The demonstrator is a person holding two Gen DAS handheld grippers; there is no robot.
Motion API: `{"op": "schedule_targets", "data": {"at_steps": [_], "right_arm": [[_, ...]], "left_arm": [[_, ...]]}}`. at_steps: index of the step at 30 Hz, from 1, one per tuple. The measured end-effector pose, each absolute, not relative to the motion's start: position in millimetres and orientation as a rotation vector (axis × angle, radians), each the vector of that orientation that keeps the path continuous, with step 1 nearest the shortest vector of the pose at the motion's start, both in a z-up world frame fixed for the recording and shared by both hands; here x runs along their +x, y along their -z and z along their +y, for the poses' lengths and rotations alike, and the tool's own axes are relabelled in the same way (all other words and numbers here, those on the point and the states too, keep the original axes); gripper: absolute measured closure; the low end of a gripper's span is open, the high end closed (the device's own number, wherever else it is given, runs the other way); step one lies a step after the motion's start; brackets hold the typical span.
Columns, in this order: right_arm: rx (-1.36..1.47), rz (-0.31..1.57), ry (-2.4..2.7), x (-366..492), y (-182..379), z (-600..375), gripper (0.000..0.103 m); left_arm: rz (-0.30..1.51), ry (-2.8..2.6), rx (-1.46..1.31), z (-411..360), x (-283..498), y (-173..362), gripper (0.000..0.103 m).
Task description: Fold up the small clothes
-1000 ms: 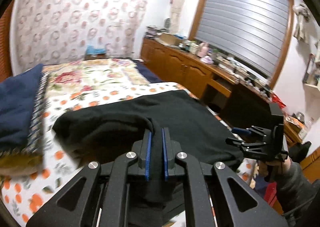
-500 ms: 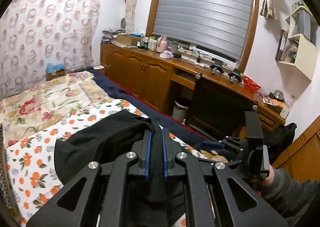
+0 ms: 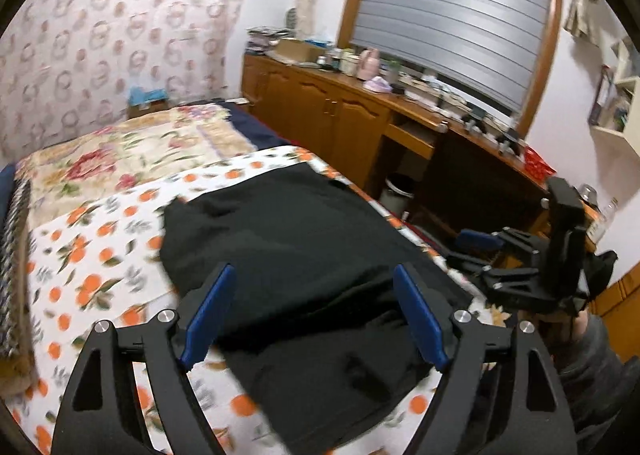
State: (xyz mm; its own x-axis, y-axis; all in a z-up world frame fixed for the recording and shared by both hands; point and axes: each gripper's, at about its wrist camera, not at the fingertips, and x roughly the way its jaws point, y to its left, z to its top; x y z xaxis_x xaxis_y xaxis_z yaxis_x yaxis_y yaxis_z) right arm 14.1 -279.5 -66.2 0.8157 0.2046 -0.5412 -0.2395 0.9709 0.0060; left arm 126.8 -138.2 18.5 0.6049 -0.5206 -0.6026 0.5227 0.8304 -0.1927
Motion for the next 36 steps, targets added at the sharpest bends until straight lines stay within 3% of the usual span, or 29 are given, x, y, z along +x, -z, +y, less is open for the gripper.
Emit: {"op": "schedule_targets", "data": {"at_steps": [19,36], "right_arm": [[-0.208,0.514,-0.437,44.7,41.6,-205.6,0.046],[-0.405,0.630,-0.606,83.3,55.1,-147.4,0.046]], "left_arm": [[0.702,0.349,-0.065,-32.8,107.1,11.7,0.021],[0.676,0.303,-0.083,-2.0,95.6,12.8,0.021]]}}
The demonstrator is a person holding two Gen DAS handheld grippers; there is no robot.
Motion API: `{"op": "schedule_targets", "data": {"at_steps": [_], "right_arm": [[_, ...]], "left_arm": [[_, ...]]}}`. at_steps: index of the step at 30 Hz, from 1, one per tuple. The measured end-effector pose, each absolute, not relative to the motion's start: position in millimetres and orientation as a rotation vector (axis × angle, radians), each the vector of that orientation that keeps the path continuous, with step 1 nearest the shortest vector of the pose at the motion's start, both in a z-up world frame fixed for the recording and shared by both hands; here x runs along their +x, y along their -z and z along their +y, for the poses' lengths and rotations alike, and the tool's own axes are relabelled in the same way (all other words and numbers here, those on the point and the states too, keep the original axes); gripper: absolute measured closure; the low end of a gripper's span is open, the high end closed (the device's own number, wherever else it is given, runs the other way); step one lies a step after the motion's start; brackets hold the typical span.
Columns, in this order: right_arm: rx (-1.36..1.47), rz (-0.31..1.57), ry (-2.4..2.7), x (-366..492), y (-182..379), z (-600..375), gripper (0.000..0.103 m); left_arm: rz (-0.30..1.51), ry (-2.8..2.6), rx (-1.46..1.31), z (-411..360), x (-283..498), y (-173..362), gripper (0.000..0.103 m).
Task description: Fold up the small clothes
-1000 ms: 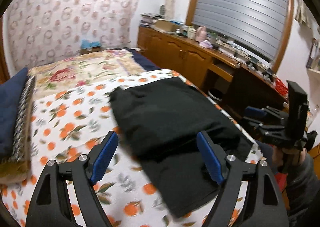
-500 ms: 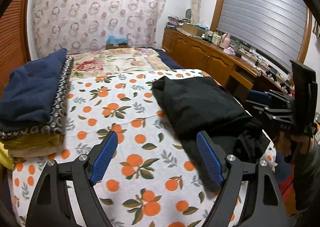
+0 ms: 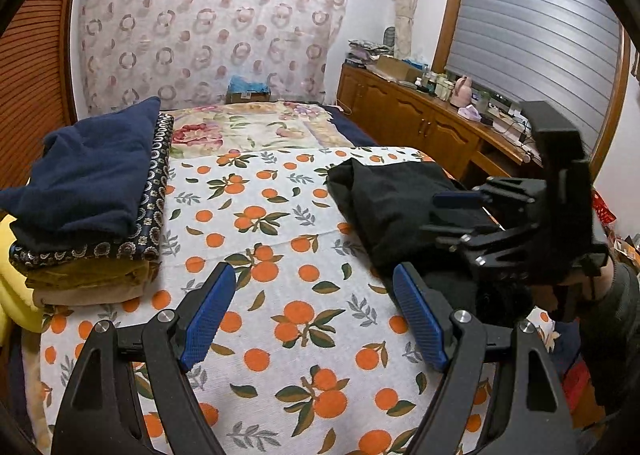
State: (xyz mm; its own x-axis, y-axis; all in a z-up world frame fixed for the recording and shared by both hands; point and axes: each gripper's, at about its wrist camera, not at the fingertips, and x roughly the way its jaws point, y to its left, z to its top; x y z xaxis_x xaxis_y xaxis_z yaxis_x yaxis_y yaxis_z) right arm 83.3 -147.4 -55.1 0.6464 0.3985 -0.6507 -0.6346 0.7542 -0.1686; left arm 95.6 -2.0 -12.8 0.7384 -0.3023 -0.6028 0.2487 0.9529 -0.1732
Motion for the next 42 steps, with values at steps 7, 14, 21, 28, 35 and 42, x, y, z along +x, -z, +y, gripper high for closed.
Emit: {"op": "schedule_targets", "data": {"at_steps": [7,14,21,28,35,42], "right_arm": [[-0.461,0.702,-0.617,102.2,70.8,-148.0,0.046],[-0.493,0.738,-0.588,126.2,75.6,-152.6,0.046],[-0.541,0.708,-0.578,132.0,82.6,-143.1,0.060],[-0.391,0.656,-0.555,139.1,60.4,-165.2,0.093],[-0.248,0.564,-0.478,159.1,15.6,-220.9,0.094],[-0.200,0.620,-0.274,222.9,18.7,-259.4,0.094]], "left_arm": [[0.683,0.304,-0.092,0.1,96.9,15.8,0.021],[0.706,0.313,-0.097,-1.7,99.8,25.2,0.021],[0.715,0.325,-0.094,-5.6,100.3,29.5,0.021],[0.724,0.331,-0.094,-11.9,103.9,34.2,0.021],[0.736,0.346,-0.088,-19.3,104.3,38.2,0.021],[0.750,0.359,-0.082,-26.9,106.0,42.6,0.021]]}}
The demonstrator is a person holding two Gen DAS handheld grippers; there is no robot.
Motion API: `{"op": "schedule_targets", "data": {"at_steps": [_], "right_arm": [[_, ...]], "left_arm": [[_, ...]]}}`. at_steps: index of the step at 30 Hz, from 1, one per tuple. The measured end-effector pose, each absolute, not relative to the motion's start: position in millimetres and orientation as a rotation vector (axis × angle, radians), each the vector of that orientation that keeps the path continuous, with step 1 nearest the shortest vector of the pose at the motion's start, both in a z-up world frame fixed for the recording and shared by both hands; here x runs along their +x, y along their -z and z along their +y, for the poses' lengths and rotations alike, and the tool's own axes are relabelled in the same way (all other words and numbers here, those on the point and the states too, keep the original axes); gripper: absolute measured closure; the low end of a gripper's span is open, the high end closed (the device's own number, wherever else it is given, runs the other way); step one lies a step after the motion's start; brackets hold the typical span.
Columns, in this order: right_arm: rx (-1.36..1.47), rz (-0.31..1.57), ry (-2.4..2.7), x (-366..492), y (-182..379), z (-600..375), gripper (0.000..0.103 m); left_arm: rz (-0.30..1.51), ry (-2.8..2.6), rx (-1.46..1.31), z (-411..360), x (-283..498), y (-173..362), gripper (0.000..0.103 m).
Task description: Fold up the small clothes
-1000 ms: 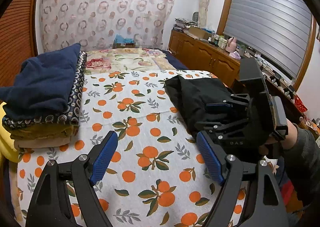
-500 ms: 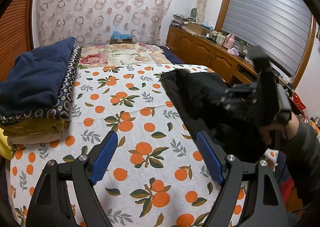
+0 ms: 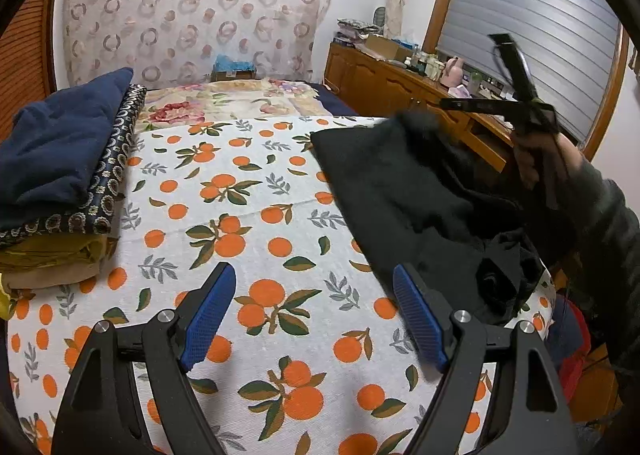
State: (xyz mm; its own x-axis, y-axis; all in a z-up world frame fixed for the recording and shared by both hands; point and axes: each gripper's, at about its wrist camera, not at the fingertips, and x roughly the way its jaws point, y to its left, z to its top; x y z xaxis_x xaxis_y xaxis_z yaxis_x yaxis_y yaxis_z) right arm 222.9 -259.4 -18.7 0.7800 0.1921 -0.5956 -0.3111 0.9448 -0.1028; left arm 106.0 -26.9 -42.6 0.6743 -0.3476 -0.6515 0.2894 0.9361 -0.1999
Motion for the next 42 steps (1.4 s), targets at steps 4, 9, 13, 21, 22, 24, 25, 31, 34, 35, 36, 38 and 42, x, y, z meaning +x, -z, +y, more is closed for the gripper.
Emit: {"op": "schedule_targets", "data": {"at_steps": [4,9,13,21,22,24,25,31,34,35,36,38,42], "right_arm": [[-0.113,0.654,-0.220,229.0,24.4,-277.7,0.092],[-0.148,0.672,-0.285,202.6,32.6,-262.1,0.076],[-0.142,0.717,-0.383,195.5,39.8,-251.5,0.055],[-0.031,0.840,-0.423,243.3,62.9,-248.0,0.054],[-0.022,0.859,-0.427,246.6,64.4,-246.7,0.054],[-0.021,0.852,-0.471,249.7,65.3,-242.9,0.097],[-0.018,0.822,-0.489,250.5,57.2,-247.4,0.098],[0.005,0.674,-0.327,238.8,12.8,-295.5,0.098],[-0.006,0.691,-0.221,244.4,10.3,-316.6,0.098],[-0.004,0.697,-0.216,244.1,11.3,-321.2,0.098],[-0.017,0.691,-0.199,241.6,11.9,-323.6,0.098],[-0.057,0.679,-0.167,234.3,13.7,-324.4,0.094],[-0.049,0.695,-0.204,209.6,18.8,-316.7,0.075]], "left_arm": [[0.758,0.364,-0.078,-30.1,106.6,45.1,0.021],[0.759,0.369,-0.087,-33.0,107.5,47.3,0.021],[0.762,0.372,-0.084,-35.9,107.4,48.0,0.021],[0.800,0.383,-0.076,-48.8,115.2,63.1,0.021],[0.809,0.386,-0.073,-51.9,117.3,66.4,0.021],[0.820,0.389,-0.068,-54.9,118.6,70.2,0.021],[0.824,0.390,-0.065,-56.4,118.3,71.4,0.021],[0.829,0.394,-0.073,-57.8,115.5,73.7,0.021],[0.826,0.402,-0.063,-62.2,114.0,71.8,0.021],[0.824,0.406,-0.061,-62.7,113.6,71.7,0.021],[0.822,0.409,-0.059,-63.9,113.3,71.4,0.021],[0.823,0.414,-0.052,-66.4,111.7,71.5,0.021],[0.828,0.421,-0.041,-70.5,110.2,73.5,0.021]]}}
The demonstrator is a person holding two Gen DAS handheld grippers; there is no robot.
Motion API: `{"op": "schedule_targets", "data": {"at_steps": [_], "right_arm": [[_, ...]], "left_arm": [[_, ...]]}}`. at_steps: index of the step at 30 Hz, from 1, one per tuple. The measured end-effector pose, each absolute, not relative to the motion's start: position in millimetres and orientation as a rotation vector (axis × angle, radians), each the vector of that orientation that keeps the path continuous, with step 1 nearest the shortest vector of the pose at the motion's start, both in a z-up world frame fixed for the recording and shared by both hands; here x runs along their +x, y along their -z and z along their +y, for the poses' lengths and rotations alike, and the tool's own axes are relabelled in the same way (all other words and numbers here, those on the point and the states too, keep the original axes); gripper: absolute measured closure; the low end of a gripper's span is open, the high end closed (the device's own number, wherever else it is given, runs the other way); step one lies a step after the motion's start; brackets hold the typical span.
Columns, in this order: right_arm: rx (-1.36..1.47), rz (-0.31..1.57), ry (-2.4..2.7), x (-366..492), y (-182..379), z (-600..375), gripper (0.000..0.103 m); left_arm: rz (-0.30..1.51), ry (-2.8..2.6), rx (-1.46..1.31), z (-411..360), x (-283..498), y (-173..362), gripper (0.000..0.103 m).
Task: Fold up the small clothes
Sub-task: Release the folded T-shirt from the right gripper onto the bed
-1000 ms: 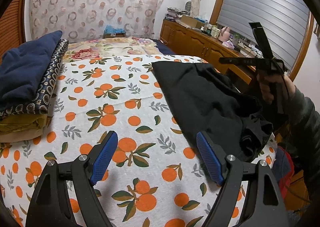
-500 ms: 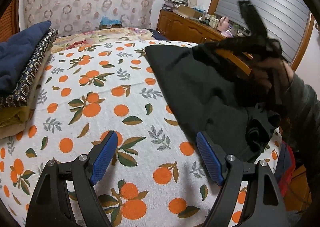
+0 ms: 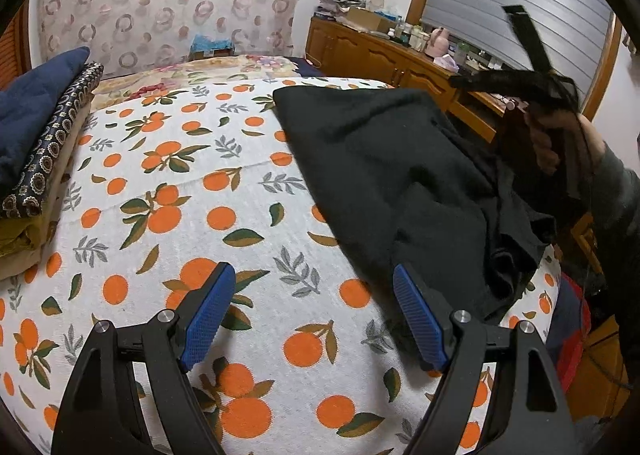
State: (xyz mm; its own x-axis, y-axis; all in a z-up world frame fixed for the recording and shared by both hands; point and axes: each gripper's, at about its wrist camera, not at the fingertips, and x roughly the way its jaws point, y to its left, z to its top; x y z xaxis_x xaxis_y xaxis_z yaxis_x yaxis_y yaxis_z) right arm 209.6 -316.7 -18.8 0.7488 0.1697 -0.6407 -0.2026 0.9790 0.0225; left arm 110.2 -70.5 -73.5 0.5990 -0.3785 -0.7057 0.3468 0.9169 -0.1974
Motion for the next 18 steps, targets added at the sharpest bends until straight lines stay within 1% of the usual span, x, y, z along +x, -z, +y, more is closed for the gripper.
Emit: {"op": "schedule_targets", "data": {"at_steps": [5,10,12,18], "right_arm": [[-0.045,0.733,-0.331,167.3,28.7,-298.2,0.074],[-0.059,0.727,-0.411,123.2,35.7,-280.9,0.073],[-0.052,0.715,-0.443,109.8,38.4,-286.1,0.066],[-0.080,0.726,-0.457,77.7,51.6,-298.4,0.066]], "left_arm": [[0.853,0.421,-0.031,-73.6,113.8,79.3,0.021],[0.865,0.416,0.006,-78.4,117.4,83.7,0.021],[0.873,0.398,0.037,-79.7,119.1,86.8,0.021],[0.871,0.384,0.090,-83.4,119.6,90.7,0.021]]}}
